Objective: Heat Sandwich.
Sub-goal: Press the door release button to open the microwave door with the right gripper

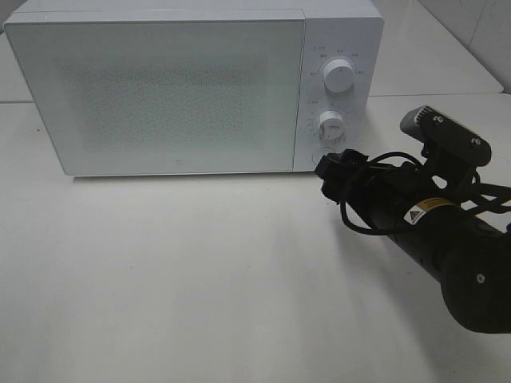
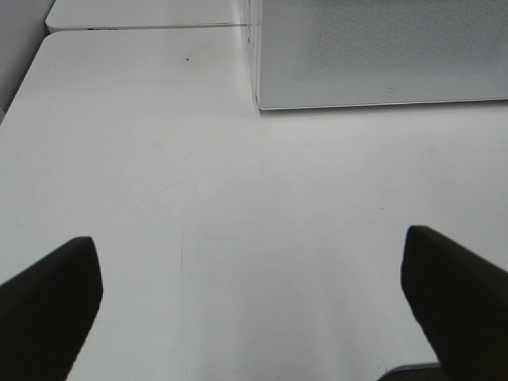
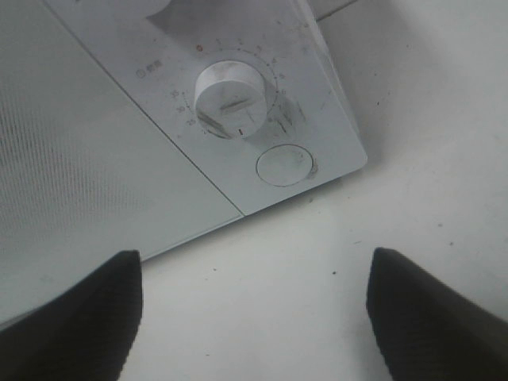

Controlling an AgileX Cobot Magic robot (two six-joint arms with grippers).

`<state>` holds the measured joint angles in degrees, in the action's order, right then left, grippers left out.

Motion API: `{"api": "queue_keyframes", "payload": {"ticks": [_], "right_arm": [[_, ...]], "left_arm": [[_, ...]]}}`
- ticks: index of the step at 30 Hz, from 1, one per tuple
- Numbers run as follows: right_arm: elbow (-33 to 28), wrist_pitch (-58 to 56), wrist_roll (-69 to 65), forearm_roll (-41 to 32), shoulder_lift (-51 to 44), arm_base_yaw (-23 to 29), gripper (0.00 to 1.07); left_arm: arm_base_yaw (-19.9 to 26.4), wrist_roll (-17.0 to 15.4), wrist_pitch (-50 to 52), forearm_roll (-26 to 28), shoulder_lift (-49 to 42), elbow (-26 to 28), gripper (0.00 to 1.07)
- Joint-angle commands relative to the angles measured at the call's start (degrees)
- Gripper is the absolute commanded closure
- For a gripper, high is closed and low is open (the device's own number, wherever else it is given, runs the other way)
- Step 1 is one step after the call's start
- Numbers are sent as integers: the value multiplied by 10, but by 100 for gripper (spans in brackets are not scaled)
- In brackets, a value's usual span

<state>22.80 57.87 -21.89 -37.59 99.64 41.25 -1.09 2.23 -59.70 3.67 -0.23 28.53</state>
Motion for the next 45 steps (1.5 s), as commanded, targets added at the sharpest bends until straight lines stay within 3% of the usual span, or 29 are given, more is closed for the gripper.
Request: {"api": "queue_keyframes", "payload": {"ticks": [1,9,13,17,18,21,23,24,26,37,45], "right_arm": [[3,-3,-118,11,-1,2,32],[3,-5,-333,11,-1,2,35],[3,-5,-446,13,-1,2,44],[3,-4,-550,13,-1,2,64],[3,-4,-550,13,-1,2,64],[3,-4,-561,11,-1,2,85],[3,-4,-561,11,-1,2,90],[3,-4,-561,11,-1,2,99],[3,-4,-561,11,-1,2,107],[15,-22,-570,5,0,-1,107],[65,-30,-573,2,56,-5,107]], "left_arm": [[2,-3,3,0,-12,-2,10],[2,-3,3,0,-12,-2,10],[2,-3,3,0,-12,-2,10],[2,-3,3,0,-12,-2,10],[2,-3,3,0,-12,-2,10],[2,-3,3,0,-12,-2,10],[2,-3,3,0,-12,-2,10],[2,-3,3,0,-12,-2,10],[2,-3,3,0,-12,-2,10],[2,-3,3,0,-12,-2,10],[2,-3,3,0,-12,-2,10]]}}
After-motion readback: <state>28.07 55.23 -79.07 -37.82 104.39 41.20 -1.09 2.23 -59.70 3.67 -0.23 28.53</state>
